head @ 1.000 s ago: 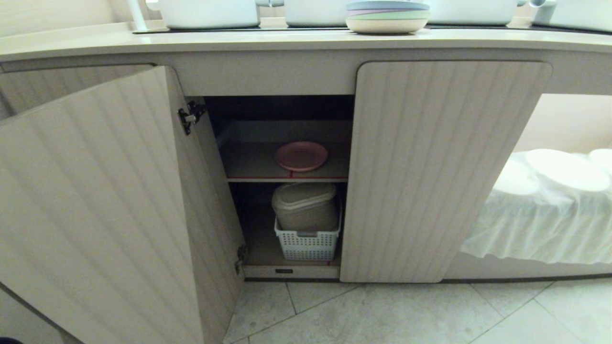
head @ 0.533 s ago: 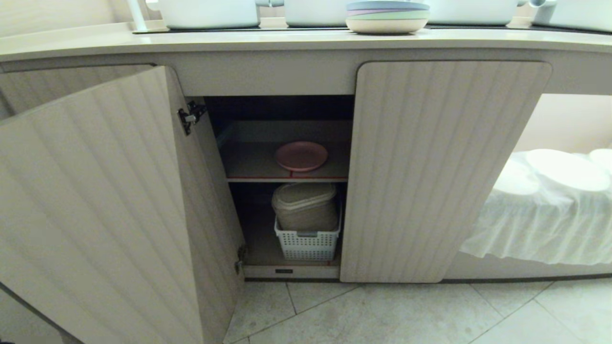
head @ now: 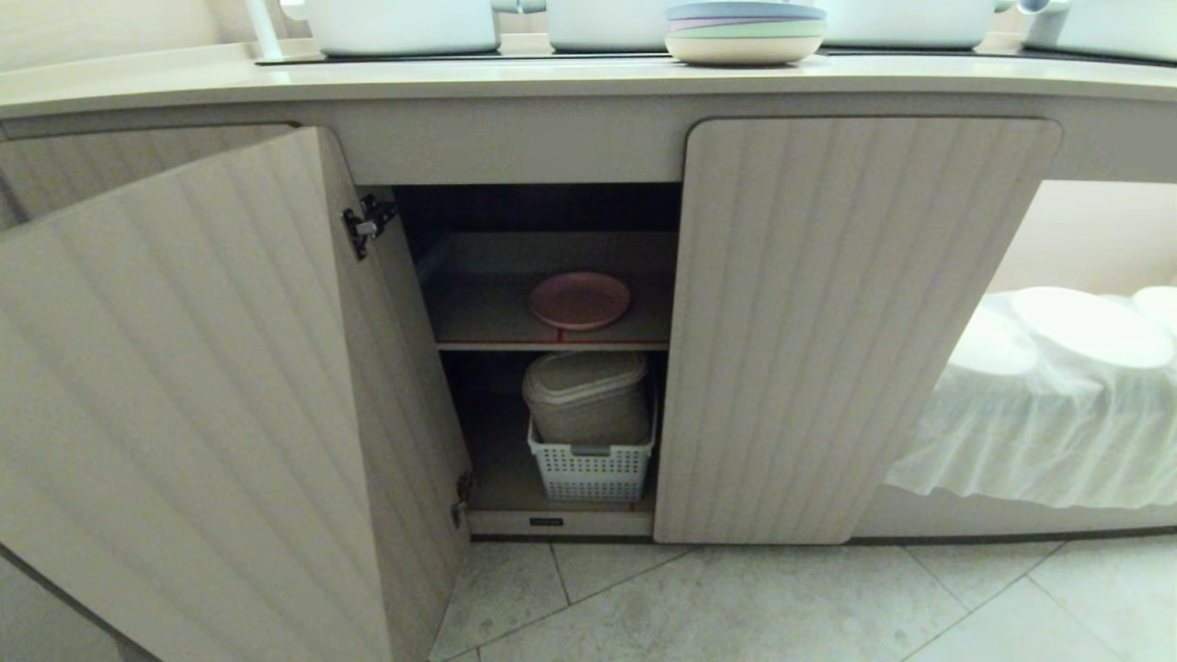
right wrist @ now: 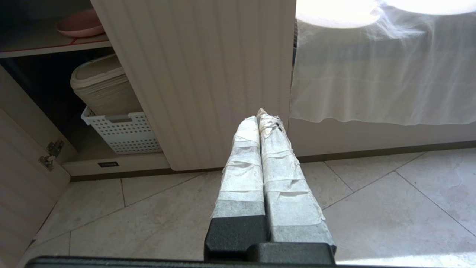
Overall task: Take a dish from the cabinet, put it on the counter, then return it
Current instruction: Close the cabinet door
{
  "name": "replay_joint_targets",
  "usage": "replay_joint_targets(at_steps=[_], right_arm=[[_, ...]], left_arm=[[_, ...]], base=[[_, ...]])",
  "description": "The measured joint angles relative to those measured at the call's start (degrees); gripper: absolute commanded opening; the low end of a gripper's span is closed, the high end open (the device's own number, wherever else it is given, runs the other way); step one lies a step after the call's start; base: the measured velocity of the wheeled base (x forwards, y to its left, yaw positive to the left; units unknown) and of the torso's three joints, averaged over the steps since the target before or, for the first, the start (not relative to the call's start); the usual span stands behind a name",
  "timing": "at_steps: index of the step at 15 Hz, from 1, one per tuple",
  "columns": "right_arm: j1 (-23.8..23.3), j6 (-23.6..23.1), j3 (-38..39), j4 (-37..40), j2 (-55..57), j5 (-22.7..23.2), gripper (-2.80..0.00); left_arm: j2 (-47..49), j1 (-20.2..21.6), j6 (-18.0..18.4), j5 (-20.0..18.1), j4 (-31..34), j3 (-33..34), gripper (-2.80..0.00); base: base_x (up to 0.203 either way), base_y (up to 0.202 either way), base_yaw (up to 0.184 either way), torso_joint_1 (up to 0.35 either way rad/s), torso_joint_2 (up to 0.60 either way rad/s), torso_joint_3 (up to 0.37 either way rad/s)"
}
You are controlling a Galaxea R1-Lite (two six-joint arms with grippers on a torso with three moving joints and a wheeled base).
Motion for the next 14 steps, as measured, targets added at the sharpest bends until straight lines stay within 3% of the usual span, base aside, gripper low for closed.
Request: replay_joint_targets(at_steps=[5, 8, 14], right_arm=[[0.00, 0.02, 0.00, 0.02, 0.00, 0.01, -2.80], [0.00, 0.02, 0.00, 0.00, 0.00, 0.00, -2.80], [0.00, 0.02, 0.00, 0.02, 0.00, 0.01, -2.80]], left_arm=[[-3.60, 0.13, 8.23, 6.38, 0.07, -0.02, -2.80], [-2.63, 0.13, 8.23, 10.24, -0.80, -1.35, -2.80], [1.21, 0.16, 8.28, 10.53, -6.94, -2.39, -2.80]], base=[[0.000, 0.000, 0.000, 0.000, 0.00, 0.000], [0.000, 0.000, 0.000, 0.000, 0.00, 0.000], [0.000, 0.000, 0.000, 0.000, 0.00, 0.000]])
